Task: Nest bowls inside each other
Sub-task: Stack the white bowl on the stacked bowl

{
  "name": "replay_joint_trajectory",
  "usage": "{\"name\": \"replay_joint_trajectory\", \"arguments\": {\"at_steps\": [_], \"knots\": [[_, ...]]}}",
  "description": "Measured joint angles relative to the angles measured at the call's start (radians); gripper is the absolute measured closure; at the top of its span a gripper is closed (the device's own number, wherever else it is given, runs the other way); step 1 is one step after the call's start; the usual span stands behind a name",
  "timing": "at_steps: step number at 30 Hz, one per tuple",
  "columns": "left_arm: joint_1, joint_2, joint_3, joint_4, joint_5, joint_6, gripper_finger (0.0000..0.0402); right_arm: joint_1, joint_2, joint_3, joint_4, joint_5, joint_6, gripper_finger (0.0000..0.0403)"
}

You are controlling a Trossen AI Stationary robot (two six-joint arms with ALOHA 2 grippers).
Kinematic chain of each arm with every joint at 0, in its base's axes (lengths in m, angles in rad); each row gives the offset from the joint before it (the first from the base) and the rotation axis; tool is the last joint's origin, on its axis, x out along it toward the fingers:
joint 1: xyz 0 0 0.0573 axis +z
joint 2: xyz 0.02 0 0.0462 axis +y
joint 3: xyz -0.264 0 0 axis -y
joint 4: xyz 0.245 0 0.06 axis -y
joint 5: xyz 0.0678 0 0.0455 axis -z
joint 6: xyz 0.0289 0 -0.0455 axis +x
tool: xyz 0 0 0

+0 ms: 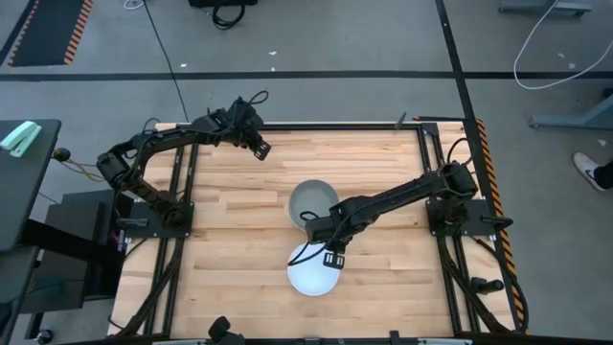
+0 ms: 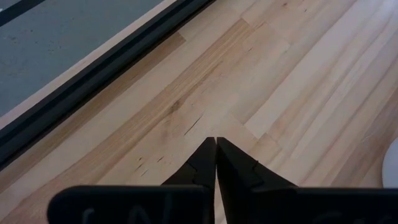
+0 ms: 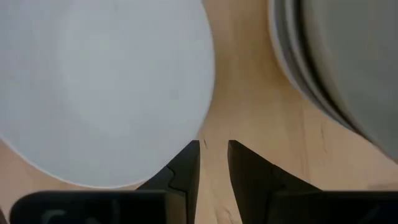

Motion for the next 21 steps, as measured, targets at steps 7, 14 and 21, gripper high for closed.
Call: {"name": "replay_joint_trajectory", "arguments": {"at_steps": [7,14,21], "knots": [[0.000,0.000,0.000,0.000,0.000,0.000,0.0380,0.022,-0.006,0.000,0.015,-0.001,0.032,0.0311],[0.000,0.000,0.000,0.000,0.000,-0.001,0.0373,0.045,-0.004,0.000,0.061,-0.002,0.030,0.0311],[0.000,0.000,0.000,-0.001,0.000,-0.001,0.0383,0.043,0.009,-0.025,0.090,-0.005,0.028,0.0311]]}}
